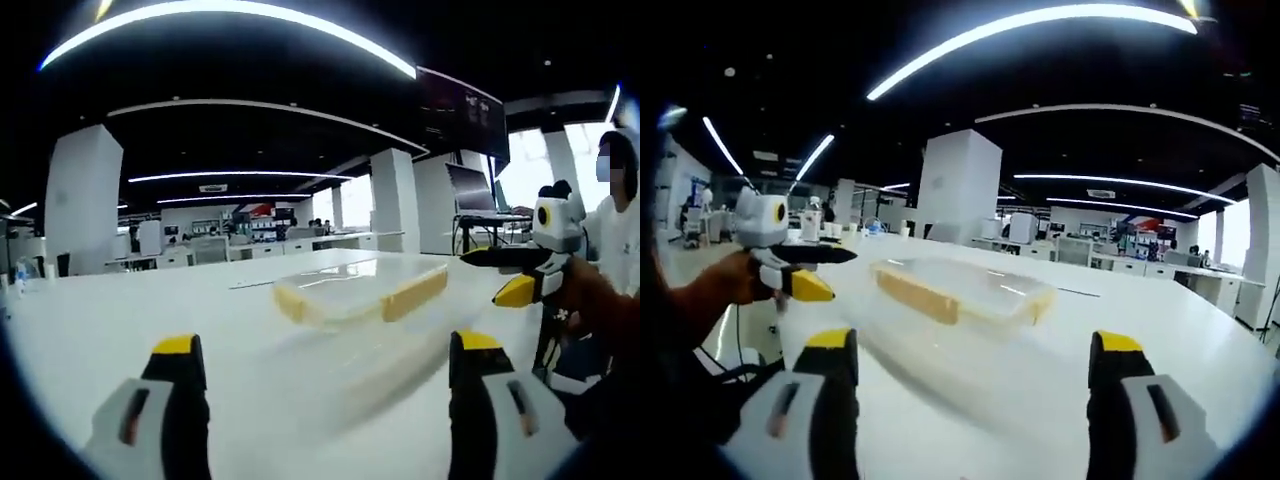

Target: Snap each plastic latch of the storage box into its locked position after aligning the lid with the box until every specified latch is closed and the lid sits flush.

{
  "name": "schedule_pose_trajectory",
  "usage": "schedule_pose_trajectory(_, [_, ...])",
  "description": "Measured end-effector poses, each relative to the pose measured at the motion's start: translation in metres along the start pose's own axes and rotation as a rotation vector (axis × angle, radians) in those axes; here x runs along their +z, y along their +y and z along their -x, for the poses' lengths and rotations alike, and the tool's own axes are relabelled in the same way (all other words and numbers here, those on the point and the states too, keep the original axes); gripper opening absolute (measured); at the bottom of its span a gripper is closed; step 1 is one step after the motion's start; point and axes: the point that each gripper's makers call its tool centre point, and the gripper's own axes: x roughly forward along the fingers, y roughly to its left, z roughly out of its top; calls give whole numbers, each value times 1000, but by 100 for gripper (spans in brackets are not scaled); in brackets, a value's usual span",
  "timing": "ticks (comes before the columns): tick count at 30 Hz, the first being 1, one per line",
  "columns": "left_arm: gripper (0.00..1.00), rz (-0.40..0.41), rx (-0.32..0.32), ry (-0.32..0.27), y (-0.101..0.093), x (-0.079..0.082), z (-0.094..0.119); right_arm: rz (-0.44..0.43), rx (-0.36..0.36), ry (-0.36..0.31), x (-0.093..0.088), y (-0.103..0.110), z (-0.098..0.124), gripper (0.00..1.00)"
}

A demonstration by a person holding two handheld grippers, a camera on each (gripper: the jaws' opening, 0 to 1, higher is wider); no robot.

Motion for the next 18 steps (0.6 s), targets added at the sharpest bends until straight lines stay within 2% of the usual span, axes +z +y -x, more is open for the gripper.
schedule_pose_trajectory(4, [100,-7,-15,-6,-7,-1,8,43,-28,9,-11,6,5,100])
schedule_pose_trajectory(6, [100,-35,-21,11,-7,-5,10,44,-43,13,-13,5,8,100])
schedule_pose_trajectory(9, [100,-41,-18,21,-5,-11,8,-19,-30,-23,-10,6,7,100])
schedule_pose_trajectory(11, [100,-33,-17,24,-3,-14,6,-23,-39,-27,-14,2,4,100])
schedule_pose_trajectory(12, [100,-21,-16,15,-1,-14,5,-36,-57,7,-22,-2,2,100])
schedule_pose_trajectory(14, [100,18,-26,2,-1,-13,5,-30,-74,-35,-15,0,4,100])
schedule_pose_trajectory(15, [100,27,-23,-7,1,-12,6,-39,-59,-41,-16,5,4,100])
schedule_pose_trajectory(18, [99,32,-26,-20,1,-12,8,-23,-58,-22,-21,7,6,100])
